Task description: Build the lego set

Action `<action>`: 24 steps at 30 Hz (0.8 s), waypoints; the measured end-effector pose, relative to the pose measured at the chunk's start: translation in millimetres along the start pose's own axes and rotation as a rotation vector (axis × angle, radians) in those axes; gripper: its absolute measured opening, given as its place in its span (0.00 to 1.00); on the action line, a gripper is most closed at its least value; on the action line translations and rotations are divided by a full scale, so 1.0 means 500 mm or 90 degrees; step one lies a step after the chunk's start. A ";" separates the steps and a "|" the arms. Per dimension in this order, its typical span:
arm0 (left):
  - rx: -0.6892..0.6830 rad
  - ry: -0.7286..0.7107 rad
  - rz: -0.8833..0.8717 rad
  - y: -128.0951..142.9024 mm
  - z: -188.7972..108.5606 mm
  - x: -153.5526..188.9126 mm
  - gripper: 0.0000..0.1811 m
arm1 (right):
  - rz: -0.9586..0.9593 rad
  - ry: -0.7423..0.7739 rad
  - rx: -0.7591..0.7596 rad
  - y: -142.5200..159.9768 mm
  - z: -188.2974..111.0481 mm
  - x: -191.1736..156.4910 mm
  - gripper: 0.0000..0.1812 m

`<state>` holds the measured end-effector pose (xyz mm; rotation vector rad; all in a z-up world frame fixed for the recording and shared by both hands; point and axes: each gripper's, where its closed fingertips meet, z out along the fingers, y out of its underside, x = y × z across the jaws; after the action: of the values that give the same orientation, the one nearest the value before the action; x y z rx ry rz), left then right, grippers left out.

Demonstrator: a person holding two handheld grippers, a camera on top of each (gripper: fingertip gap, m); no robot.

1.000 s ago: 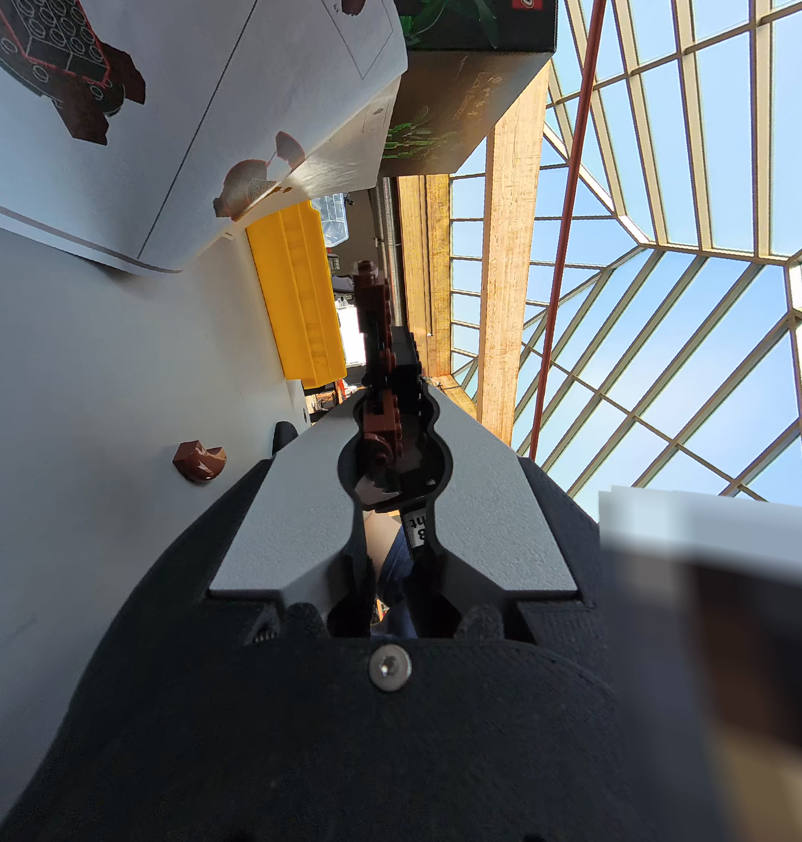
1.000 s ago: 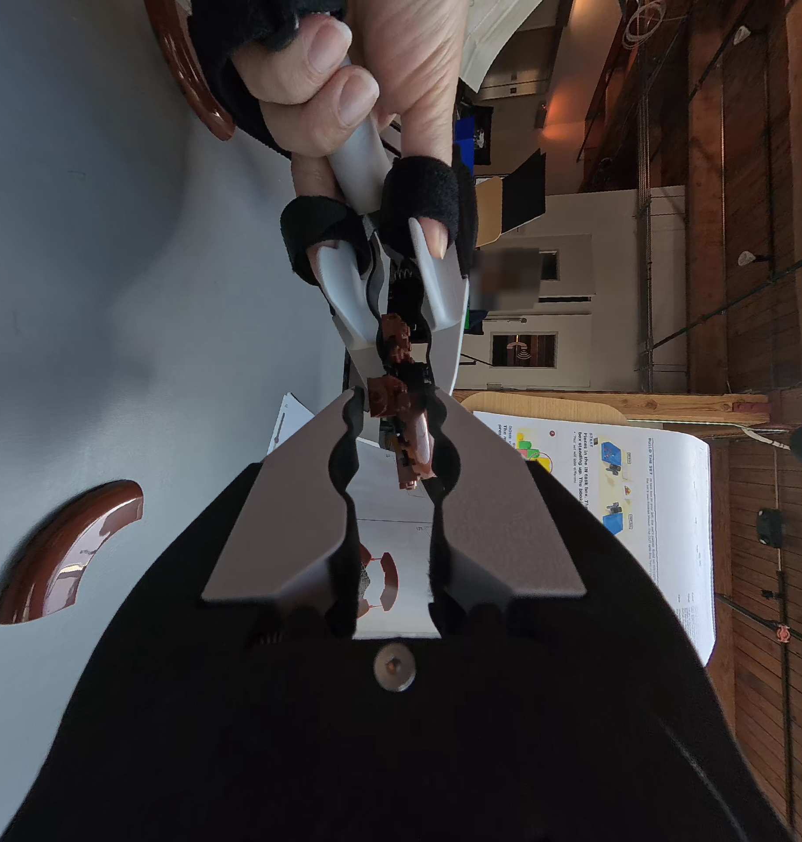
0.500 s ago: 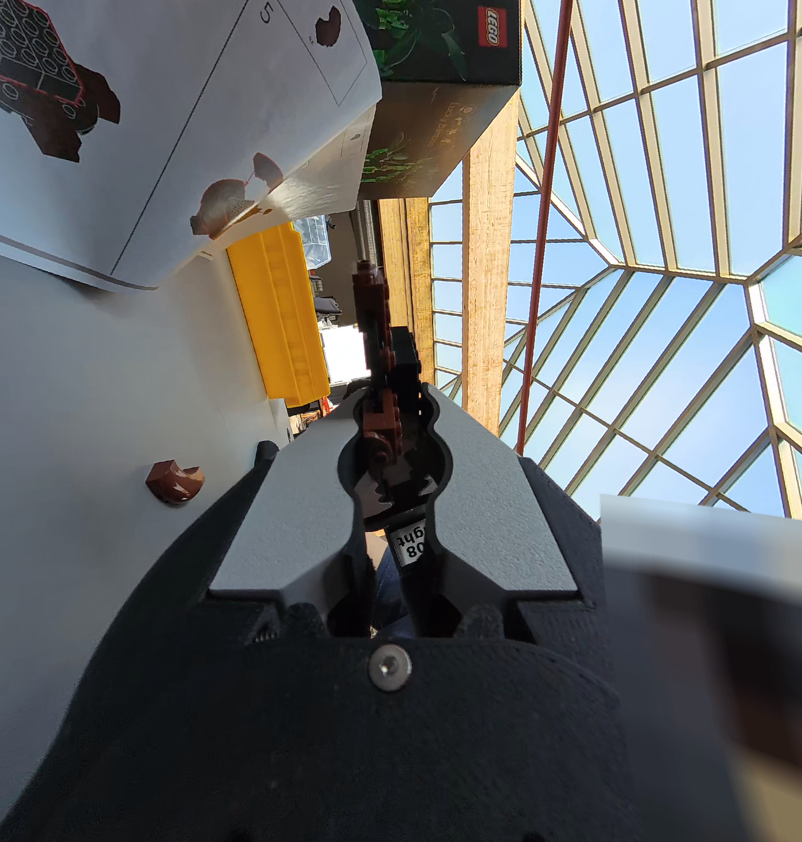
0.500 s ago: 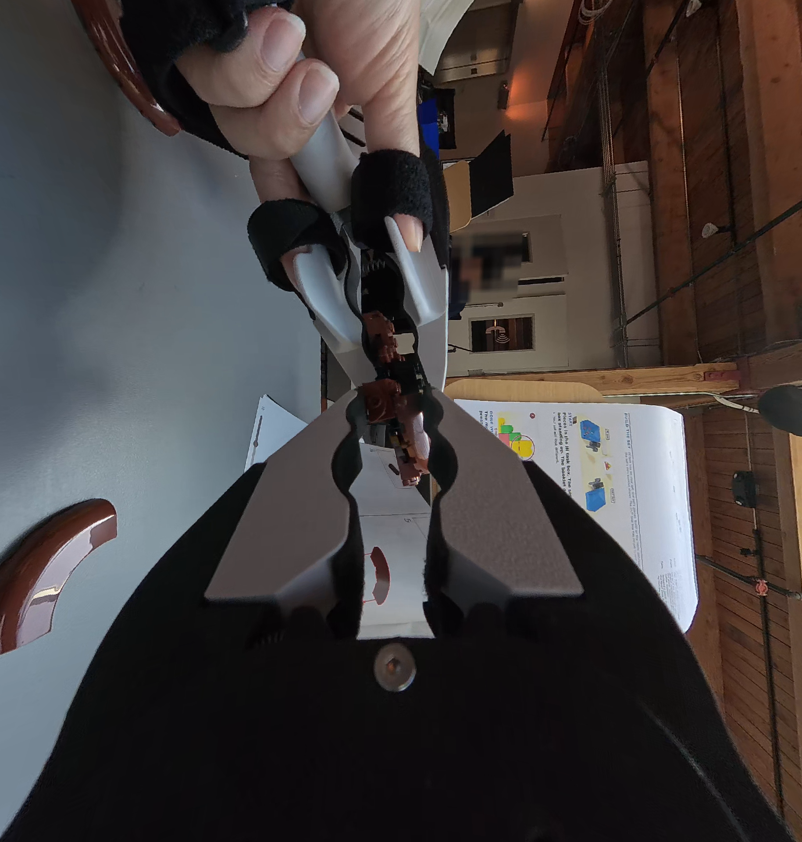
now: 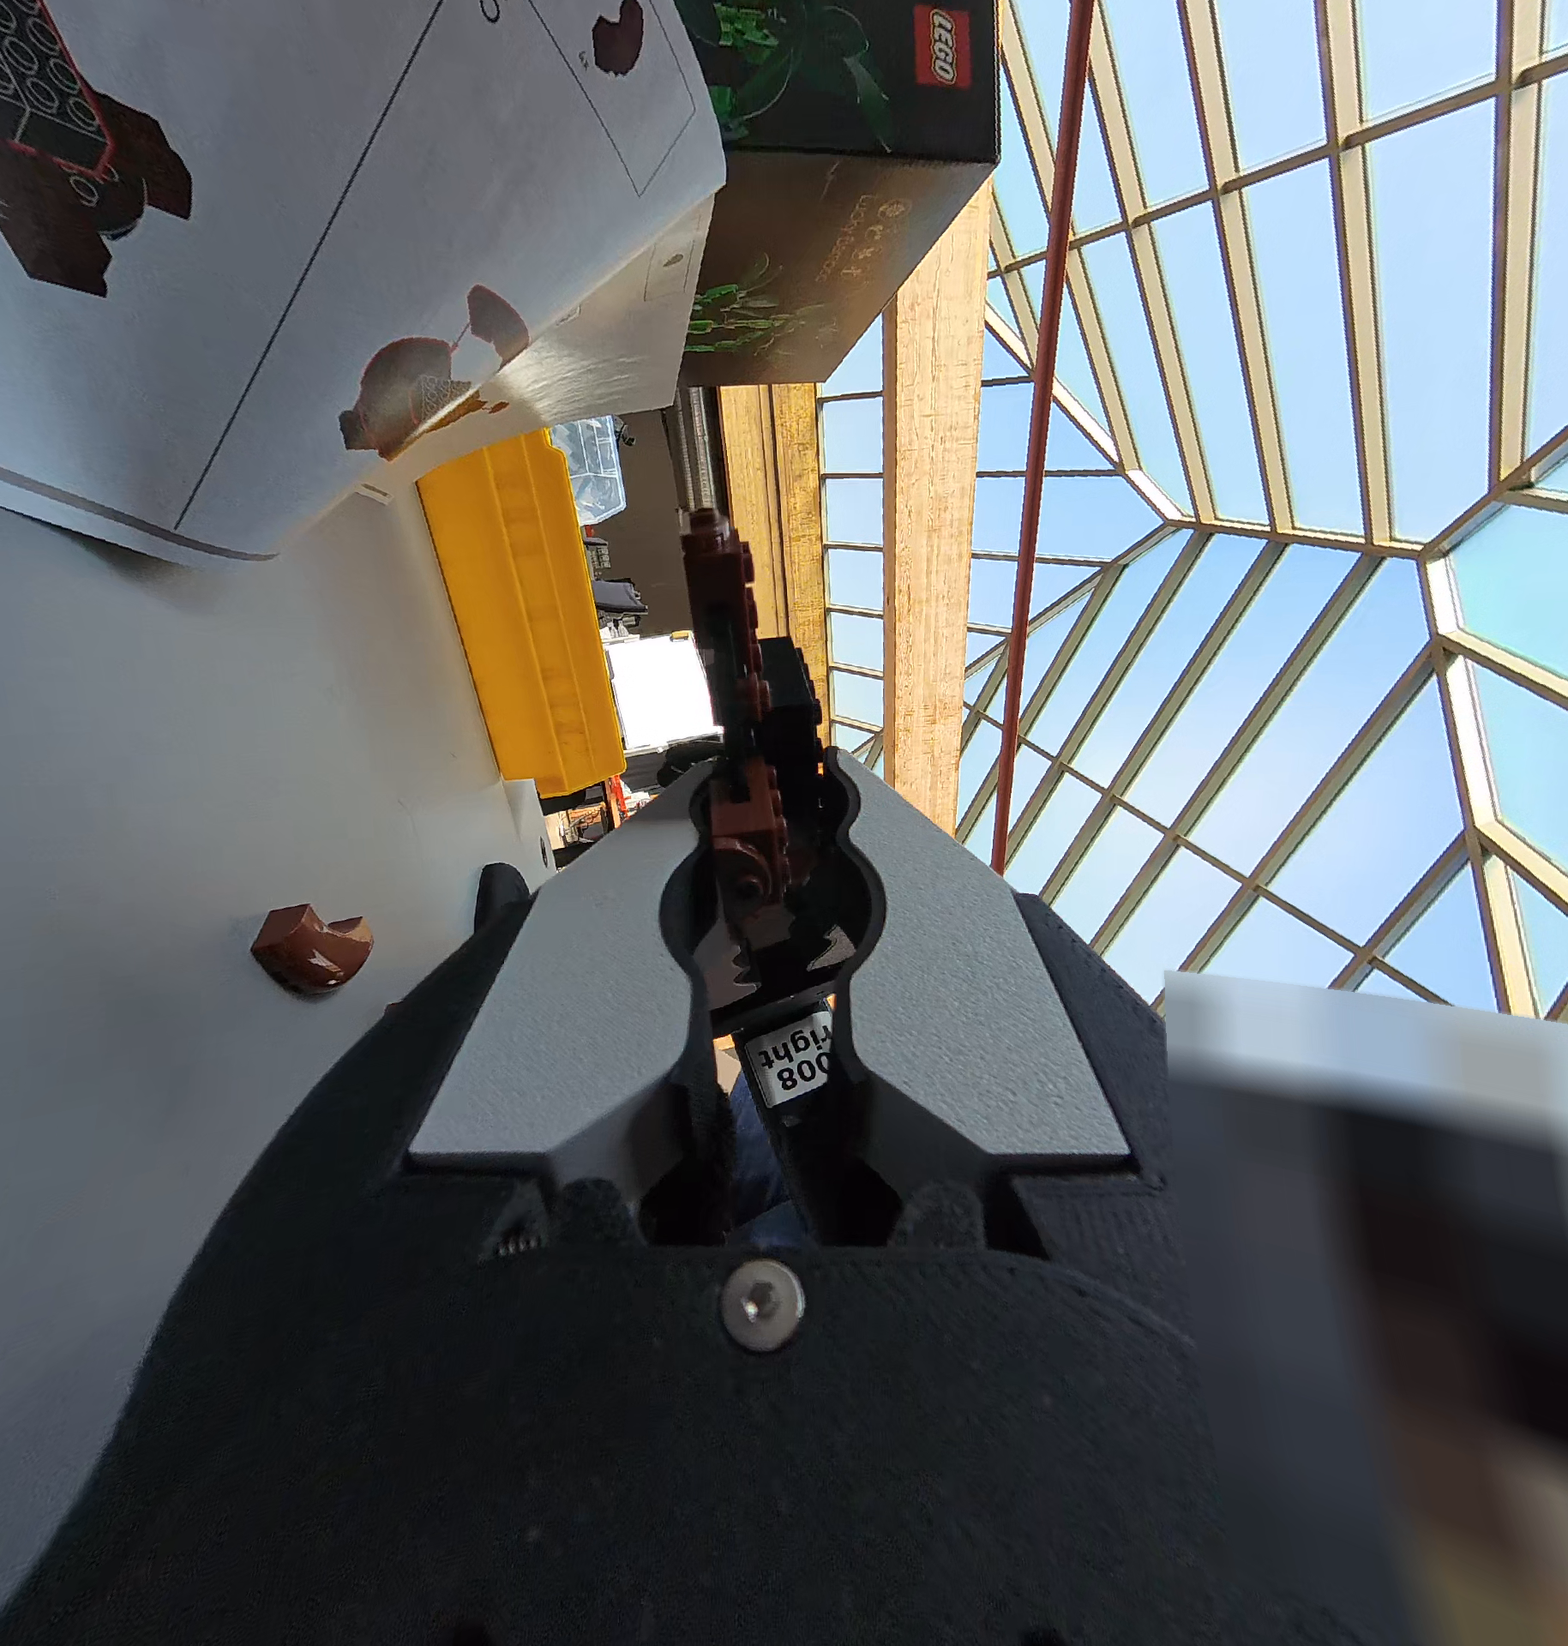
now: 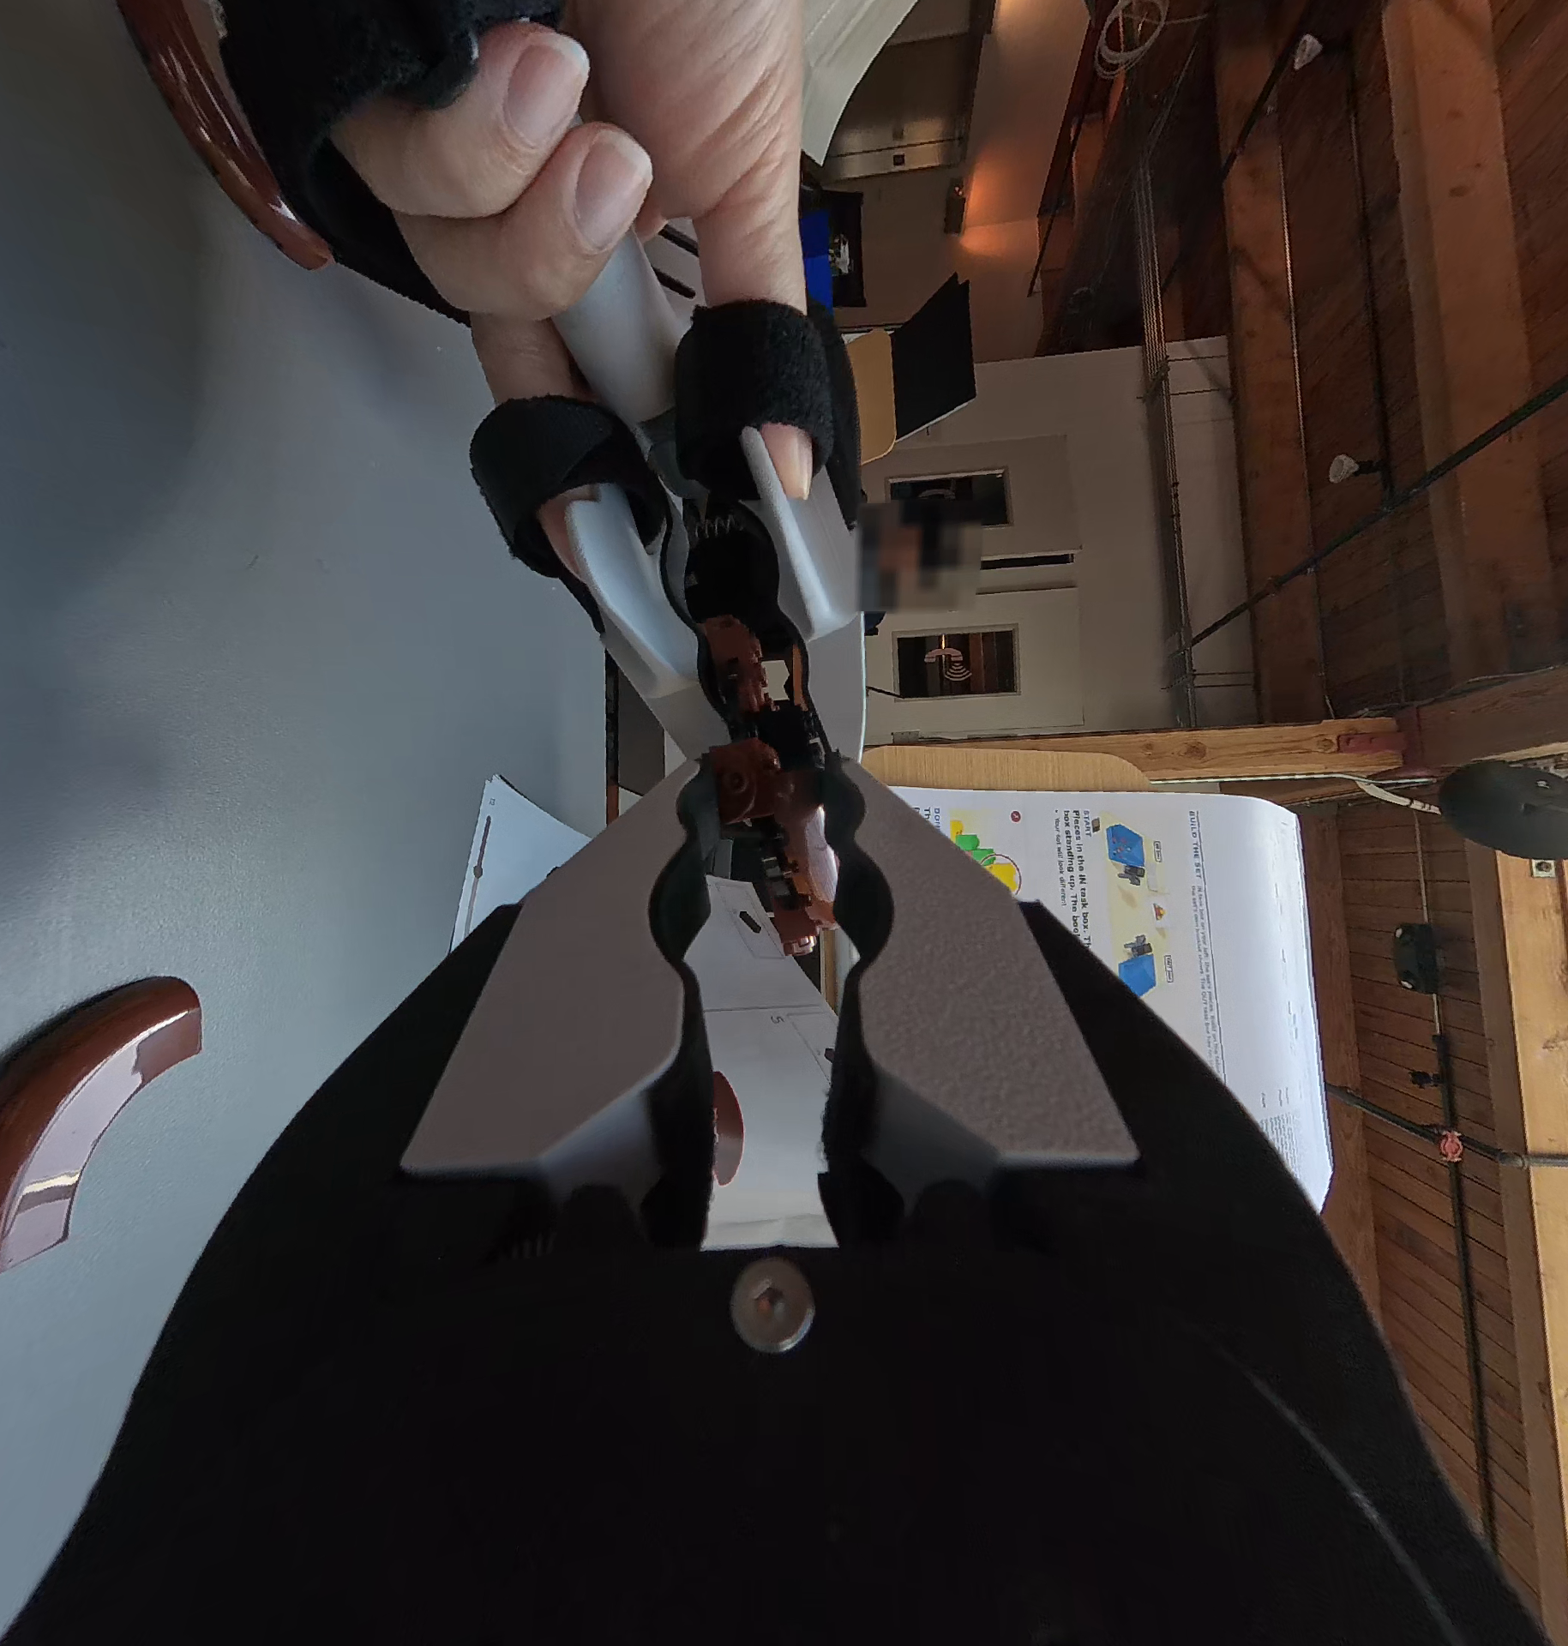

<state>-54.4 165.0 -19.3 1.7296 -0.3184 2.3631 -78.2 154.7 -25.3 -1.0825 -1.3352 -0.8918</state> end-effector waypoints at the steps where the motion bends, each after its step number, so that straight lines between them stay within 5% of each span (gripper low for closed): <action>1: 0.001 0.002 0.000 -0.001 0.000 0.001 0.10 | -0.002 -0.002 0.003 0.000 0.001 -0.001 0.12; 18: -0.005 0.016 0.013 -0.015 -0.029 0.010 0.09 | 0.097 -0.023 0.085 -0.005 -0.024 0.034 0.24; 24: -0.060 -0.008 0.142 -0.003 -0.044 0.048 0.09 | 0.584 -0.218 0.123 0.061 -0.037 0.060 0.31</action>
<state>-81.0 173.5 -2.5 1.7477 -0.6451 2.4415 -41.6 148.4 2.9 -1.5309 -0.9783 0.1031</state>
